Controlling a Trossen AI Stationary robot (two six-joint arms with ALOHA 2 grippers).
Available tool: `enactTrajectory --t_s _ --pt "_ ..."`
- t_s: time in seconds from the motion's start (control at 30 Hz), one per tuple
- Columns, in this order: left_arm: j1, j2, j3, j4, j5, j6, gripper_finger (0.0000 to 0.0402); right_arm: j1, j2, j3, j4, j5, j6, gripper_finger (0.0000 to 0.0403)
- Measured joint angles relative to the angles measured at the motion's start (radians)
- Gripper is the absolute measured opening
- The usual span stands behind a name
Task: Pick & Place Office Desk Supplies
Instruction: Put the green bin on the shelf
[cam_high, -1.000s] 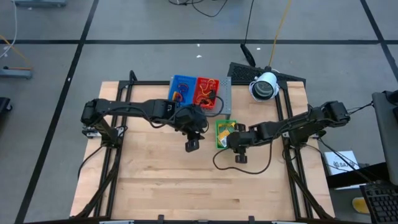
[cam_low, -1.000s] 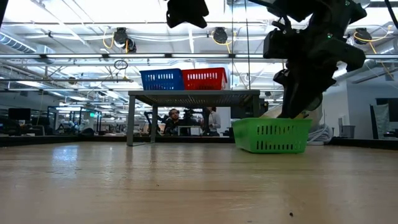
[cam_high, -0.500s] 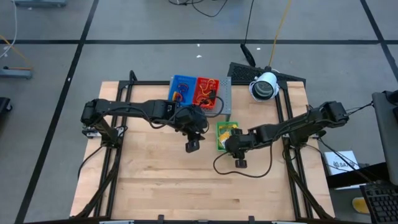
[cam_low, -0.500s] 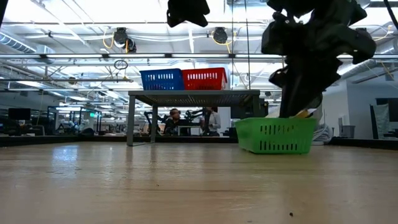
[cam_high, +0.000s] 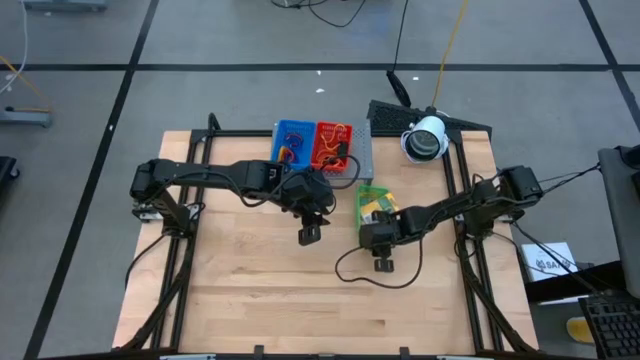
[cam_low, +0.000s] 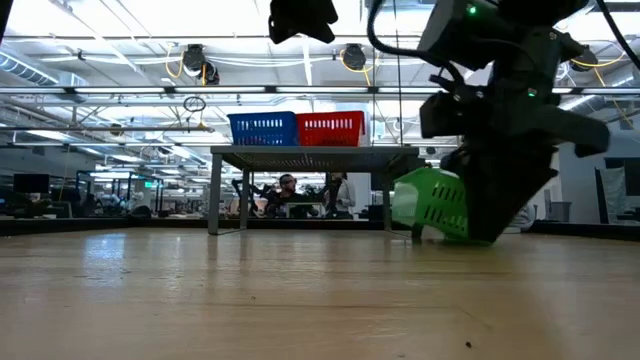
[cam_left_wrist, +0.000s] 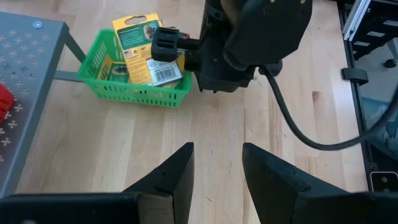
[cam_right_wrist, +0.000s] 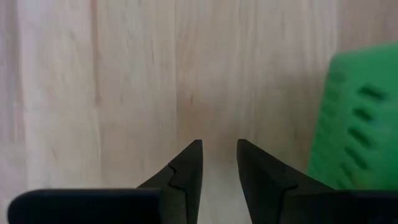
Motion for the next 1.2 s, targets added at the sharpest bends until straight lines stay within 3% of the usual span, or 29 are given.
enactTrajectory --t_s 0.43,0.63,0.87,1.2 --pt "0.000 0.000 0.000 0.000 0.000 0.004 0.0145 0.084 -0.075 0.053 -0.014 0.001 -0.002 0.0091" --pt "0.000 0.000 0.000 0.000 0.000 0.004 0.0145 0.123 -0.080 0.119 -0.083 0.120 -0.028 0.0091" --pt "-0.009 0.000 0.000 -0.004 0.001 0.003 0.0145 0.091 -0.079 0.127 -0.191 0.227 -0.048 0.0091" --pt "-0.035 0.000 0.000 -0.019 0.002 0.003 0.0145 0.040 -0.079 0.127 -0.258 0.283 -0.059 0.0091"
